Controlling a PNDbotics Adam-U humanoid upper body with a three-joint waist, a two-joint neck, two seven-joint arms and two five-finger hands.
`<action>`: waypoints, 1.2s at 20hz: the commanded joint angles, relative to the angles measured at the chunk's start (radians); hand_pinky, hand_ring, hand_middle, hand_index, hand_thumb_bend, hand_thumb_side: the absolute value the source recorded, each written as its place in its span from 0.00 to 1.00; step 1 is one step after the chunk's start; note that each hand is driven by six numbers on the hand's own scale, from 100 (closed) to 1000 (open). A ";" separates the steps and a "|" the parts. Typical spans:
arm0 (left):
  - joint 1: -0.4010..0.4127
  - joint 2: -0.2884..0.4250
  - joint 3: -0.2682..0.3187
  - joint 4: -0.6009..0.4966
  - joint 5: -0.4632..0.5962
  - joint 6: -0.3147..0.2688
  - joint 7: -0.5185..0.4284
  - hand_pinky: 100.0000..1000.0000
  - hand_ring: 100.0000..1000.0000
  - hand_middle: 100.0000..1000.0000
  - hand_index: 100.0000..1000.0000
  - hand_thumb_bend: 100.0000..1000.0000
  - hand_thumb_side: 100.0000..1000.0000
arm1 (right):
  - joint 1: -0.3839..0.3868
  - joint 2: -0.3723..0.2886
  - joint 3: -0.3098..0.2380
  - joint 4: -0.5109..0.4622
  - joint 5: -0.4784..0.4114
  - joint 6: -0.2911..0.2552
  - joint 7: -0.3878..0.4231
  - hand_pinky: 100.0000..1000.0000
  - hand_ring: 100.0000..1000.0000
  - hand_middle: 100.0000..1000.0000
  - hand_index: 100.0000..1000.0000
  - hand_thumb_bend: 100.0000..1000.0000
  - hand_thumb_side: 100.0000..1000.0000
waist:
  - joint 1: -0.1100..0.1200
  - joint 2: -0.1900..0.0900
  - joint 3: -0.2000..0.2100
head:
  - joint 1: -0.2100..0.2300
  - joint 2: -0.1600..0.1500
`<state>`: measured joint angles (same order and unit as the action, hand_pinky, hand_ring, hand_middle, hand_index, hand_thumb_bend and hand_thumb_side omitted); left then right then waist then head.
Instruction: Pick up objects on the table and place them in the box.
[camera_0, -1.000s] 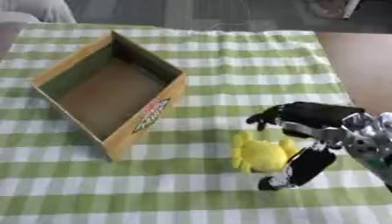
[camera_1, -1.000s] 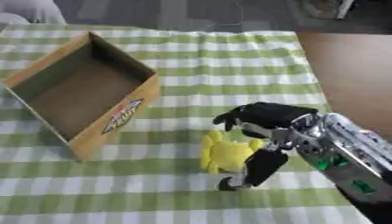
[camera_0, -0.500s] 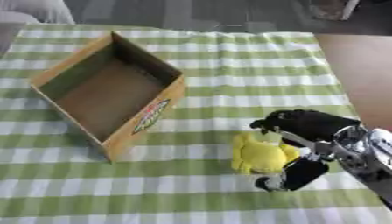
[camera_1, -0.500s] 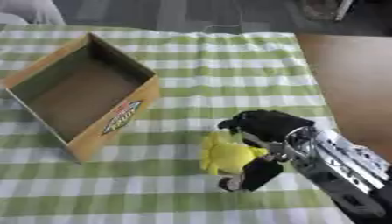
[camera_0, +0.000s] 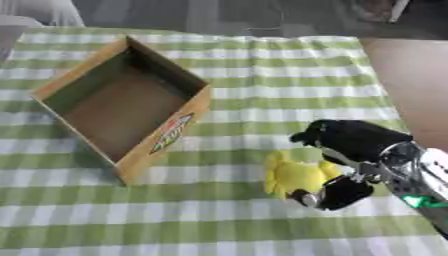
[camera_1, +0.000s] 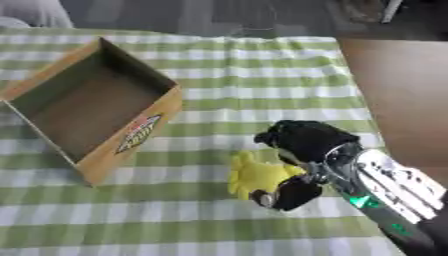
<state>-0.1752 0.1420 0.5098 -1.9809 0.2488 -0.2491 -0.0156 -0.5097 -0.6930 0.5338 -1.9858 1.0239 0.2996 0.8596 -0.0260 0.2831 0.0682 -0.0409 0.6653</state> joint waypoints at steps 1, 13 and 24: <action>-0.004 0.023 0.000 -0.019 -0.002 -0.002 -0.006 0.68 0.61 0.55 0.68 0.00 0.89 | -0.012 -0.025 -0.004 -0.014 -0.011 0.000 0.034 0.81 0.98 0.77 0.96 0.36 0.53 | 0.003 -0.014 0.002 | -0.005 -0.009; -0.004 0.018 -0.001 -0.019 -0.001 -0.003 -0.011 0.68 0.61 0.56 0.68 0.00 0.89 | 0.004 -0.020 0.002 -0.014 0.014 0.065 0.047 0.81 0.98 0.77 0.96 0.36 0.53 | 0.005 -0.008 0.010 | -0.016 -0.015; -0.003 0.013 -0.001 -0.019 -0.001 -0.005 -0.015 0.67 0.61 0.56 0.68 0.00 0.89 | 0.020 0.005 0.002 0.034 0.091 0.093 0.047 0.80 0.99 0.77 0.95 0.32 0.53 | 0.007 -0.002 0.015 | -0.023 -0.020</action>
<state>-0.1751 0.1407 0.5096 -1.9809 0.2492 -0.2529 -0.0262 -0.4829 -0.6794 0.5434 -1.9498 1.1038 0.3541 0.8704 -0.0224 0.2953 0.0818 -0.0608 0.6562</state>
